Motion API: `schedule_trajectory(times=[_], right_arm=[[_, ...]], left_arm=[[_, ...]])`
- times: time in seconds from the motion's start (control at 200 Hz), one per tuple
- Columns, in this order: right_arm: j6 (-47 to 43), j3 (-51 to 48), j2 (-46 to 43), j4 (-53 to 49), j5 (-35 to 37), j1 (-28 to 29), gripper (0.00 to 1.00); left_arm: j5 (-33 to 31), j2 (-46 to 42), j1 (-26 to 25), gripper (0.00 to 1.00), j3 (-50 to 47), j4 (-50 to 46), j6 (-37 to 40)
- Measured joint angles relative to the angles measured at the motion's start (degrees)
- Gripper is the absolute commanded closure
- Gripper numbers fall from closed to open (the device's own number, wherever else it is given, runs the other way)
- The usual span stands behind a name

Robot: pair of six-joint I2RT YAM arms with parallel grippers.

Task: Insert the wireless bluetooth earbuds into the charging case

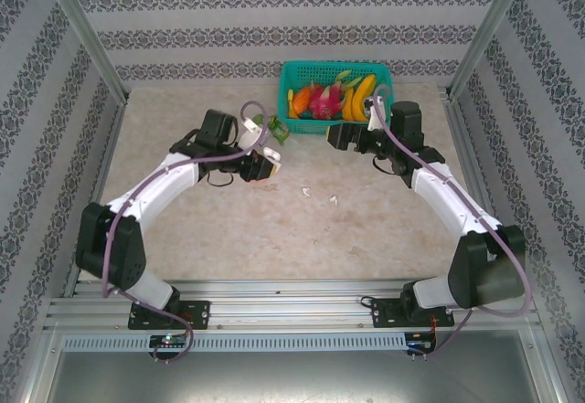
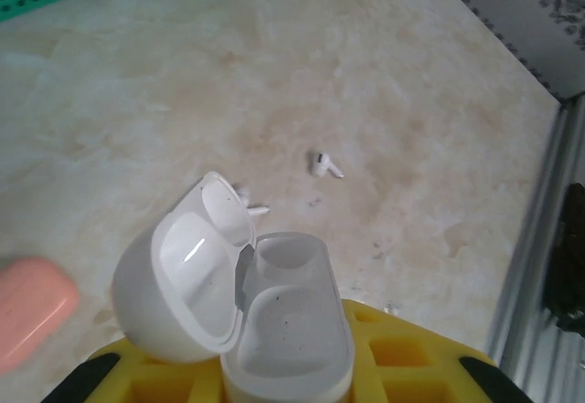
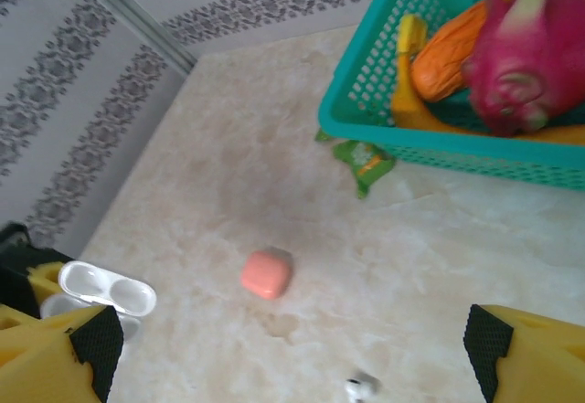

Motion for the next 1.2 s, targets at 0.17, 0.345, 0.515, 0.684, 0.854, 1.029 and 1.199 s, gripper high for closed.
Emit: schedule_trajectory(times=[0.17, 0.345, 0.515, 0.684, 0.854, 1.029, 1.199], right_arm=[[4.9, 0.5, 4.7, -0.2, -2.2, -0.4, 0.02], [3.8, 0.5, 2.8, -3.5, 6.2, 0.3, 0.02], [-1.6, 0.9, -2.3, -7.9, 22.3, 3.8, 0.02], [-3.6, 1.0, -4.9, -10.0, 43.1, 7.4, 0.02], [-1.2, -5.3, -10.5, -7.4, 46.9, 4.3, 0.02], [2.0, -8.7, -13.8, -6.6, 43.4, 2.1, 0.02], [3.3, -8.4, -12.9, -9.4, 43.3, 6.3, 0.02]], left_arm=[[-3.9, -9.4, 0.0, 1.00, -13.0, 14.0, -2.6], [-6.1, -14.0, 0.0, 1.00, -19.6, 27.0, -4.1], [-7.8, -14.7, -0.1, 1.00, -22.3, 36.0, -5.4], [-9.6, -15.3, -0.7, 1.00, -26.7, 43.6, -6.1], [-11.1, -15.4, -2.0, 1.00, -30.9, 50.2, -6.1], [-11.4, -14.9, -3.7, 1.00, -35.0, 58.8, -4.9], [-12.1, -11.7, -5.4, 1.00, -37.9, 66.1, -4.0]])
